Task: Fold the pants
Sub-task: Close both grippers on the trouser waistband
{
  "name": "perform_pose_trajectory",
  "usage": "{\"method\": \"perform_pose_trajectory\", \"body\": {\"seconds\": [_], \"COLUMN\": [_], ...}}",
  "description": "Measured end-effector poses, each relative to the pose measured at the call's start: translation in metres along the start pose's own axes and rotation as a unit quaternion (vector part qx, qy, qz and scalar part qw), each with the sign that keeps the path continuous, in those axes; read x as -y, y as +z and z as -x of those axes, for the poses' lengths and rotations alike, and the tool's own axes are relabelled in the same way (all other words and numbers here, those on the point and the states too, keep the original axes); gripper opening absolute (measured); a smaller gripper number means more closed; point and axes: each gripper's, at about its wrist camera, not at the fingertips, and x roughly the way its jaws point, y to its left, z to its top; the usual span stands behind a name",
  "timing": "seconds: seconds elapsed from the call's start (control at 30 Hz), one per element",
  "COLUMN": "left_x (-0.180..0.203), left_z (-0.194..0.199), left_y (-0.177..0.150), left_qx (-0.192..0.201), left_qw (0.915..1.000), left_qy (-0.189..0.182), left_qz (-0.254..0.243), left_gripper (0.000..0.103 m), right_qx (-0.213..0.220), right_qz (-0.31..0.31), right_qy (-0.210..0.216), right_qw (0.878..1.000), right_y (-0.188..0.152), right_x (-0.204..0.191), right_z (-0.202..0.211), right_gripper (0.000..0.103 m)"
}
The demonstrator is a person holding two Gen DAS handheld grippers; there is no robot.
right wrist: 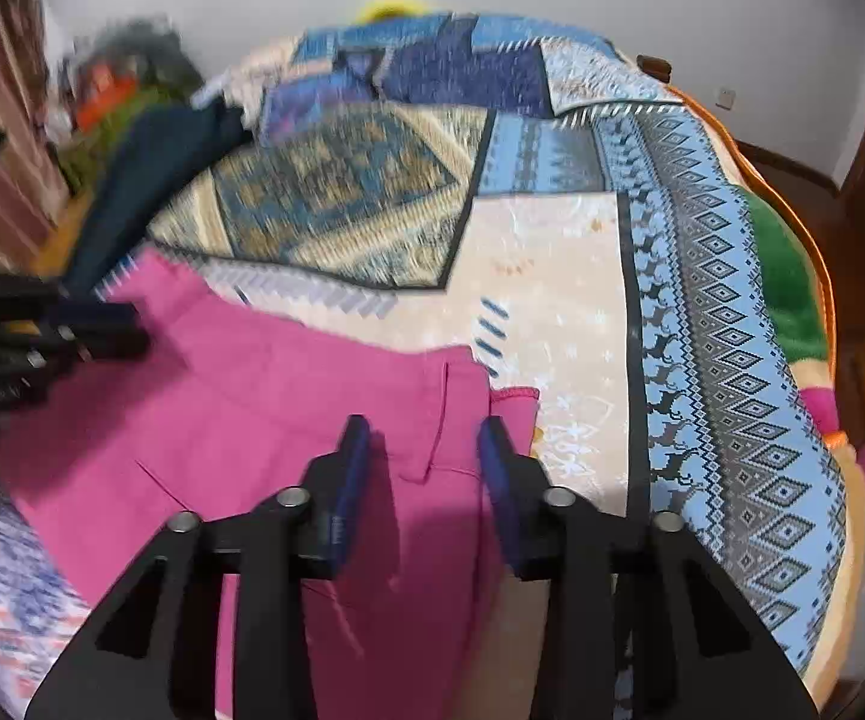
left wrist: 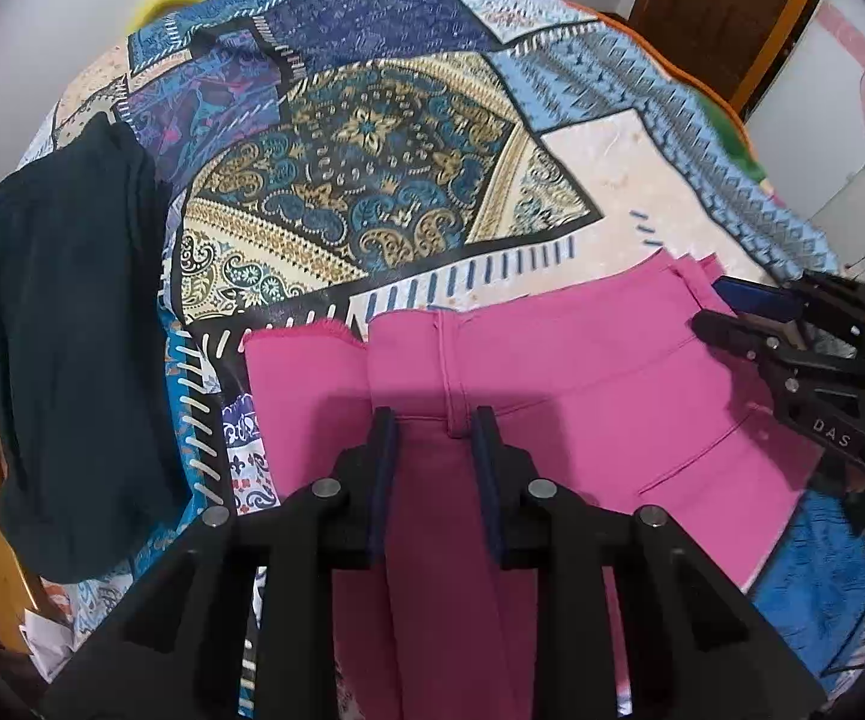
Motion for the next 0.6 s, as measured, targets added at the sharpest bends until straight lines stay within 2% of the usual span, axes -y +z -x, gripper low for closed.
{"method": "perform_pose_trajectory", "body": {"seconds": [0.07, 0.17, 0.37, 0.47, 0.53, 0.6], "left_x": [-0.002, -0.004, -0.01, -0.015, -0.02, -0.028], "left_z": [-0.002, -0.005, -0.001, 0.015, 0.029, 0.042], "left_y": [-0.001, -0.004, -0.004, -0.006, -0.008, -0.011], "left_qx": [-0.001, -0.001, -0.002, 0.007, 0.025, 0.041], "left_qw": [1.0, 0.9999, 0.9996, 0.9992, 0.9986, 0.9974], "left_qy": [-0.001, 0.003, -0.008, -0.008, -0.007, -0.013], "left_qz": [0.002, 0.01, 0.028, 0.038, 0.045, 0.058], "left_gripper": [0.027, 0.03, 0.033, 0.035, 0.04, 0.054], "right_qx": [-0.006, -0.012, -0.016, -0.013, -0.001, 0.008], "right_qz": [0.02, 0.019, 0.011, 0.007, 0.002, -0.006], "right_qy": [-0.004, -0.003, -0.006, -0.006, -0.008, -0.001], "right_qw": [1.0, 1.0, 1.0, 1.0, 1.0, 1.0], "right_y": [-0.001, -0.002, 0.0, 0.001, 0.0, -0.003], "right_x": [-0.001, 0.003, 0.004, 0.004, 0.004, 0.004], "right_z": [-0.003, -0.005, -0.006, 0.003, 0.016, 0.027], "right_gripper": [0.023, 0.019, 0.019, 0.021, 0.021, 0.027]}}
